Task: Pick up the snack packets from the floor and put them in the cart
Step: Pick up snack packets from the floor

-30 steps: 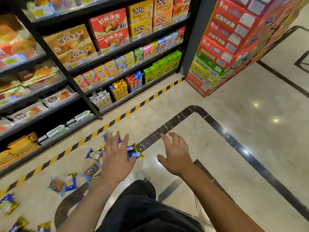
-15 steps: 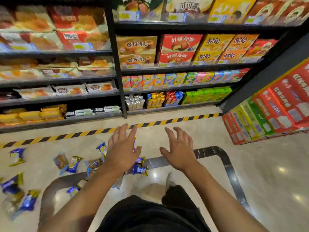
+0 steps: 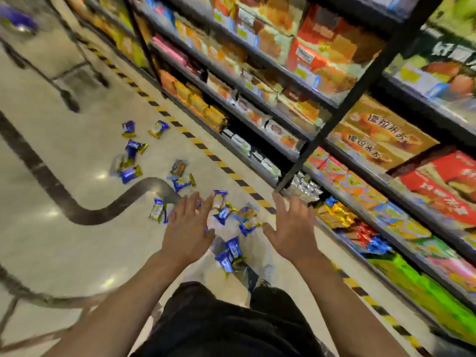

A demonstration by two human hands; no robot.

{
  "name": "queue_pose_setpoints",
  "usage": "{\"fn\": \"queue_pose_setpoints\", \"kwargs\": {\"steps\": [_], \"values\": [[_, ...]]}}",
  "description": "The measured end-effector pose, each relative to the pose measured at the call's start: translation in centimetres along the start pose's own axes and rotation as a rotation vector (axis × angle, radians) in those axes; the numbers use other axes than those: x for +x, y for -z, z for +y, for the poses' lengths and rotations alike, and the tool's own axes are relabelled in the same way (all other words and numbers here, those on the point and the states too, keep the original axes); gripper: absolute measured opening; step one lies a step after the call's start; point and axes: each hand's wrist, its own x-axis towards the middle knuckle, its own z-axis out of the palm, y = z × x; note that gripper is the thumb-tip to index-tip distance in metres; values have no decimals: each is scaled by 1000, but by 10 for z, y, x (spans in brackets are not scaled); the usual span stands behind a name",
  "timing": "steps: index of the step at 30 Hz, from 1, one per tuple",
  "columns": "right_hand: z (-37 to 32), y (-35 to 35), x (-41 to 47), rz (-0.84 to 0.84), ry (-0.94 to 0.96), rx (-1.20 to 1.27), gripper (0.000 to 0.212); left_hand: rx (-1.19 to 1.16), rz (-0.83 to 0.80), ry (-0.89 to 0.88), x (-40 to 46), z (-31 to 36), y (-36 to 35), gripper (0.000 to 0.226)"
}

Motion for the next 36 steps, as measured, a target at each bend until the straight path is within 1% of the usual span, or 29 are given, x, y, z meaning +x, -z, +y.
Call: {"fn": "queue_pose_setpoints", "kwargs": {"steps": [5,8,14,17,19,23,25,29,33,36], "values": [[18,10,37,-130,249,-125,76,-14,33,161,-37,28,-14,87],[18,5,43,-127,321,-135,76,-54,-7,253,-59,37,-30,85],[4,-23,16,-179,331,-140,75,-105,-25,328,-98,32,-54,80],[-8,-37,-6,-229,305,-122,74,-128,-27,329,-108,23,-64,79],[-12,-48,-19,-228,326,-125,75,-134,-14,328,-109,15,-71,80],[-5,-80,-34,-230,291,-108,76,-193,-7,295,-106,4,-95,83],[-2,-101,-34,-240,248,-123,76,-241,-62,298,-100,2,-120,80],[5,-162,-19,-246,245,-69,76,-270,-49,308,-70,-12,-187,77],[24,-247,6,-263,283,-67,77,-326,-111,394,-37,-24,-275,75],[35,-327,41,-277,313,-29,78,-375,-92,439,-10,-35,-353,75]]}}
